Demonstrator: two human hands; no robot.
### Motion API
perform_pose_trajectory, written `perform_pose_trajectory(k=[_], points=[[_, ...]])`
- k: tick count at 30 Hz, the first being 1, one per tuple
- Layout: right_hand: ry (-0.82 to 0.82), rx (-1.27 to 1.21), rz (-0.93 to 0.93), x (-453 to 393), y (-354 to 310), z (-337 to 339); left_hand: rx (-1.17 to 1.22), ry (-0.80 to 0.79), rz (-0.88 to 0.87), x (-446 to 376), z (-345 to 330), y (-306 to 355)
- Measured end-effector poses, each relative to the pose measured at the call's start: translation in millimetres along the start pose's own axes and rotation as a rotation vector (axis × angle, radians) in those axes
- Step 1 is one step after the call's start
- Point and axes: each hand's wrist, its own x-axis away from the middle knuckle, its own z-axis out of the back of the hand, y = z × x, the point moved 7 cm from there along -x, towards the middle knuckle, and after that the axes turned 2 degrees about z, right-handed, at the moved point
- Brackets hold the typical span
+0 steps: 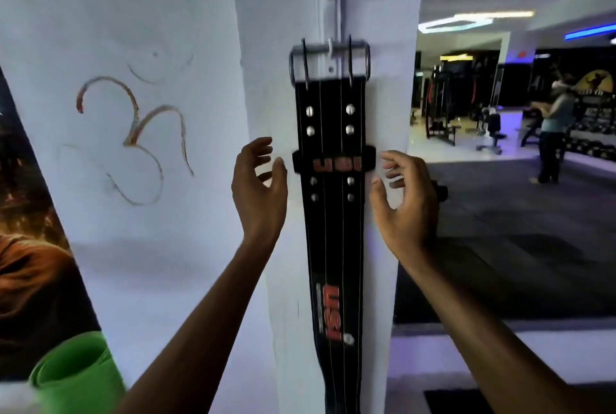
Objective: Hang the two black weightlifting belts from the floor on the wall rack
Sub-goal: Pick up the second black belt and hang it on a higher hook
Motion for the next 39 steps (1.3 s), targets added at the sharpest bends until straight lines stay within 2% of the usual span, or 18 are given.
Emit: perform_pose_trajectory(k=[4,8,13,18,24,28,35,39], points=[[-0.140,0.053,-0.005,83,-12,9,-0.155,-0.105,-0.010,71,36,-36],[-0.490,0.063,-0.092,197,-23,15,-0.399,-0.241,0.069,171,101,-85],[-0.857,0.005,-0.266,369,-42,30,-0.616,-0.321,0.365,326,211,-138],[-1.171,-0.048,-0.411,532,-98,44,-0.772,-0.453,0.666,475,333,-160],[-1.522,-0.087,-0.479,717,-175,39,-0.784,-0.346,1.067,611,455,-197],[-1.701,-0.079,-0.514,870,-208,27,-0.755,-0.324,1.308,715,518,-260],[-1.877,-0.111,-0.406,1192,-220,9,-0.783,-0.208,1.595,946,622,-427],[-1.824,-0.012,0.116,1330,-216,-5,-0.775,-0.193,1.698,1061,655,-491]])
